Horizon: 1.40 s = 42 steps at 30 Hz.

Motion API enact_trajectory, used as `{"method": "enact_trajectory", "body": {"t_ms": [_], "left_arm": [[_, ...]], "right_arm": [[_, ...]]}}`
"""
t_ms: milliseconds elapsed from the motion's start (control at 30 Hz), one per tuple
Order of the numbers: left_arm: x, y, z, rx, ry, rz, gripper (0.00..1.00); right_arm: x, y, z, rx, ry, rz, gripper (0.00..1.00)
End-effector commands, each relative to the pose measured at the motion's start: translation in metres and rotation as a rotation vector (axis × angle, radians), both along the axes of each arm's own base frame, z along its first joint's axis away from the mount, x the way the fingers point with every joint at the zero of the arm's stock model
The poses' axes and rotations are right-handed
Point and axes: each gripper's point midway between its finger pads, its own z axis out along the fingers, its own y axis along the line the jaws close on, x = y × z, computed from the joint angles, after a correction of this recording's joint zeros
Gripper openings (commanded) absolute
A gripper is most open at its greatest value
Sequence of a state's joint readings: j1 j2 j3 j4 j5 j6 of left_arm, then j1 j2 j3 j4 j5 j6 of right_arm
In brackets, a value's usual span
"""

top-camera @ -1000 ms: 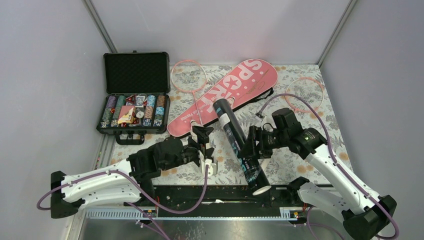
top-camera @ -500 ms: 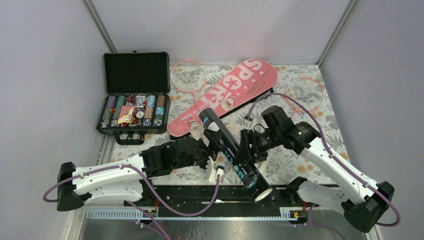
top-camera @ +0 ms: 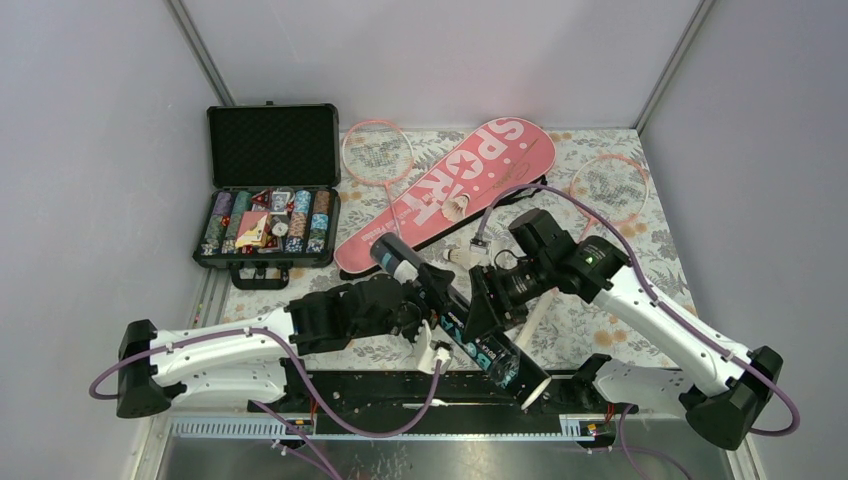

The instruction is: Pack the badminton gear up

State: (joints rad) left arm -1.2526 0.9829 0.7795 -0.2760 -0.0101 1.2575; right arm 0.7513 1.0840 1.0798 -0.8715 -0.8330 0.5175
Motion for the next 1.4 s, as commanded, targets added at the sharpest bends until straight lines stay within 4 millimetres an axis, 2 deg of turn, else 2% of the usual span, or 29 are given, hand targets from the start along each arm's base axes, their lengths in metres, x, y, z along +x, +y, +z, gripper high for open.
{"method": "enact_trajectory", "body": {"t_ms": [0,100,233,367,433,600,733,867,967,1067,1233,1367], "left_arm": [[-0.006,-0.014,0.026,-0.061,-0.023,-0.059,0.89],[-0.006,-0.013,0.018,-0.042,0.002,-0.049,0.82],[-0.009,-0.008,0.018,-0.085,0.082,-0.006,0.69],[-0.01,0.002,0.016,-0.133,0.164,0.067,0.56],[-0.012,0.006,0.018,-0.183,0.219,0.099,0.53],[-0.004,0.022,0.024,-0.29,0.319,0.253,0.5],[0.005,0.036,0.022,-0.358,0.394,0.395,0.48],[0.015,0.05,0.021,-0.45,0.444,0.522,0.48],[0.022,0.061,0.02,-0.507,0.463,0.607,0.48],[0.026,0.071,0.02,-0.548,0.472,0.668,0.48],[0.02,0.076,0.029,-0.617,0.537,0.668,0.47],[0.017,0.079,0.027,-0.613,0.552,0.667,0.46]], "right_arm": [[-0.002,0.008,0.017,0.066,-0.019,0.063,0.54],[0.0,0.01,0.017,0.064,-0.027,0.06,0.58],[0.007,0.01,0.022,0.057,-0.08,0.035,0.71],[0.023,0.006,0.034,0.041,-0.199,-0.059,0.83],[0.035,0.002,0.042,0.027,-0.275,-0.13,0.91],[0.072,-0.02,0.081,0.009,-0.489,-0.395,0.97],[0.089,-0.048,0.125,0.076,-0.644,-0.605,0.97],[0.087,-0.068,0.163,0.245,-0.775,-0.722,0.95],[0.079,-0.078,0.175,0.335,-0.838,-0.748,0.89],[0.074,-0.08,0.176,0.353,-0.872,-0.718,0.76],[0.064,-0.069,0.168,0.335,-0.858,-0.604,0.54],[0.056,-0.054,0.167,0.359,-0.833,-0.505,0.47]]}}
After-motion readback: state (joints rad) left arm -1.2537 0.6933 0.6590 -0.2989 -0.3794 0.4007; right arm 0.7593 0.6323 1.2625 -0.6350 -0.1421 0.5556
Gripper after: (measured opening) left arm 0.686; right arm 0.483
